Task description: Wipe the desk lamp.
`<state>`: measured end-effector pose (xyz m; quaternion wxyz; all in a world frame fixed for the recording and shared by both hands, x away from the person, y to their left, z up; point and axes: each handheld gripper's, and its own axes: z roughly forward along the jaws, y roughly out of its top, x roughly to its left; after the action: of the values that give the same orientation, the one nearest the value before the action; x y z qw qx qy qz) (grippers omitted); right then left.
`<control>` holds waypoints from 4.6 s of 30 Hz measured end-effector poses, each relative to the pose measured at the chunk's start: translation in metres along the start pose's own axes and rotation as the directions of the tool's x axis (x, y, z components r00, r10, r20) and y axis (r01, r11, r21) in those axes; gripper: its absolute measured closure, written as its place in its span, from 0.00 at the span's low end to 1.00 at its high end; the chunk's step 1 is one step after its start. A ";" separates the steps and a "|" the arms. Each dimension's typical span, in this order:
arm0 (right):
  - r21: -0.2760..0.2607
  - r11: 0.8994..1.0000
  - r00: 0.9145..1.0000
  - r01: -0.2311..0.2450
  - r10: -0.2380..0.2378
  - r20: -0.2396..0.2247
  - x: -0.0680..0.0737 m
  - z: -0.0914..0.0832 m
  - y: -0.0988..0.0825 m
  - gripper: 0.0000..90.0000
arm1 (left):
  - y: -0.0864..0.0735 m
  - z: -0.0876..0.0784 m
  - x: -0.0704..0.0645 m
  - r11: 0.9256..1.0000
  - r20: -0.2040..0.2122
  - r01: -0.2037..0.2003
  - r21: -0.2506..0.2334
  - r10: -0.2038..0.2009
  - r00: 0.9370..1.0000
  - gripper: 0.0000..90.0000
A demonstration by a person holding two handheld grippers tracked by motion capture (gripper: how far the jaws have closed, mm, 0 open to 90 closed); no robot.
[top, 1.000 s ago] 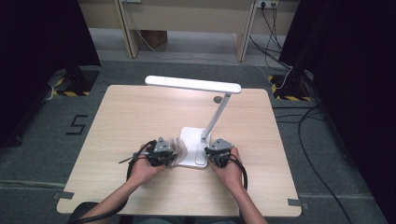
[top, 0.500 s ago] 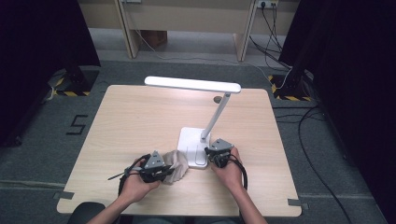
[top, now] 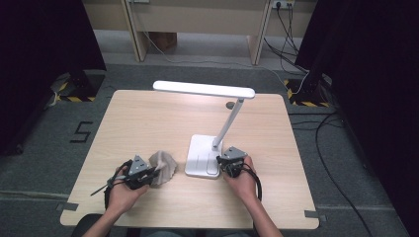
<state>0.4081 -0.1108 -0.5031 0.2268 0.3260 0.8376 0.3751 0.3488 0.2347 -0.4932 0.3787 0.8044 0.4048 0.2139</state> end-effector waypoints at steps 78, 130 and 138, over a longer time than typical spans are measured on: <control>0.102 0.990 0.993 -0.099 0.092 0.072 -0.017 0.003 0.003 0.78 | 0.063 0.072 -0.031 0.996 0.080 -0.022 0.082 0.015 0.997 0.71; 0.017 0.978 0.968 -0.206 0.202 0.147 -0.037 -0.091 -0.062 0.57 | -0.011 -0.028 0.050 0.961 -0.066 0.240 -0.139 -0.250 0.966 0.45; -0.080 0.973 0.954 -0.217 0.228 0.194 -0.036 -0.098 -0.074 0.50 | -0.025 -0.027 0.050 0.957 -0.072 0.227 -0.179 -0.242 0.967 0.44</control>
<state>0.3436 -0.2211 -0.4952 0.2762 0.4478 0.7571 0.3872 0.3483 0.2971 -0.4945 0.4489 0.7048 0.4950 0.2383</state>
